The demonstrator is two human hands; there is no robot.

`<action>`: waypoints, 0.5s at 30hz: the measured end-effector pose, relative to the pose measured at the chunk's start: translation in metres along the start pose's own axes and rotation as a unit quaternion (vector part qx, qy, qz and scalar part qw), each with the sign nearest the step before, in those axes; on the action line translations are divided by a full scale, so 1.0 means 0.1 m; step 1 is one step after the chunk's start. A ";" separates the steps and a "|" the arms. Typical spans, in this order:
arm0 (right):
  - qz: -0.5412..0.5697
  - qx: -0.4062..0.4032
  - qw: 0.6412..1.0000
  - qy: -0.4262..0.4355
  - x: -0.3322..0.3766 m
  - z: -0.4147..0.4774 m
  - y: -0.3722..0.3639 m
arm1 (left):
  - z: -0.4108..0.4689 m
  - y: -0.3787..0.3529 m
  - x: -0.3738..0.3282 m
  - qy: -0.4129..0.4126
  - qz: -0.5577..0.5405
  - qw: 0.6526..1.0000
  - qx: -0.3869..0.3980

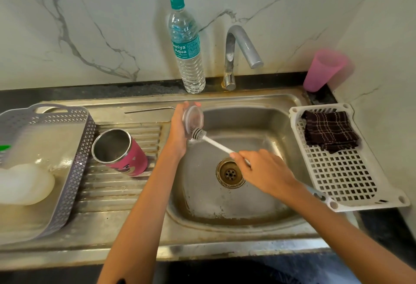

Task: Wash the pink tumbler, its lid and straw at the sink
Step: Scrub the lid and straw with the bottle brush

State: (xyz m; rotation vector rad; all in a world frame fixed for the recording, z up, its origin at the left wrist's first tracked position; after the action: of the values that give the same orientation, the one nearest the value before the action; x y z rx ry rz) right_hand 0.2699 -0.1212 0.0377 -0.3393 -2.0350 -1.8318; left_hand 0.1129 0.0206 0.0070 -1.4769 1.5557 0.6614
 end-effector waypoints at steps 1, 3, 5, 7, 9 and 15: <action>0.001 -0.008 1.000 0.006 0.02 0.02 0.04 | 0.00 0.00 0.03 0.002 0.002 1.000 0.001; -0.006 -0.027 1.000 0.002 -0.06 0.11 0.16 | -0.02 -0.02 0.10 0.001 0.002 1.000 0.021; -0.007 -0.038 0.999 -0.023 -0.20 0.17 0.22 | -0.05 -0.04 0.12 -0.005 -0.009 0.999 0.041; 0.005 -0.031 0.999 -0.040 -0.24 0.14 0.13 | -0.06 -0.04 0.10 -0.007 -0.020 0.999 0.039; -0.004 0.000 1.000 -0.028 -0.12 0.03 -0.01 | -0.04 0.00 0.10 -0.003 -0.038 0.999 0.019; 0.010 -0.015 1.000 0.000 -0.11 0.08 0.18 | -0.06 0.00 0.21 -0.010 -0.037 0.998 0.059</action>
State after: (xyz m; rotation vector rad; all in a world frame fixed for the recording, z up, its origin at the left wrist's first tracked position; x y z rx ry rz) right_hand 0.2863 -0.1100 0.0481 -0.3655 -1.9990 -1.8526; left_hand 0.1132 0.0046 -0.0081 -1.4290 1.4920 0.5299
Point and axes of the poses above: each hand's wrist, its own z-axis towards the middle knuckle, its own y-axis out of the back of the hand, x = y × z, the point moved 7 cm from there along z, towards the middle knuckle, and after that the axes turned 9 degrees about y, right-handed, at the moved point
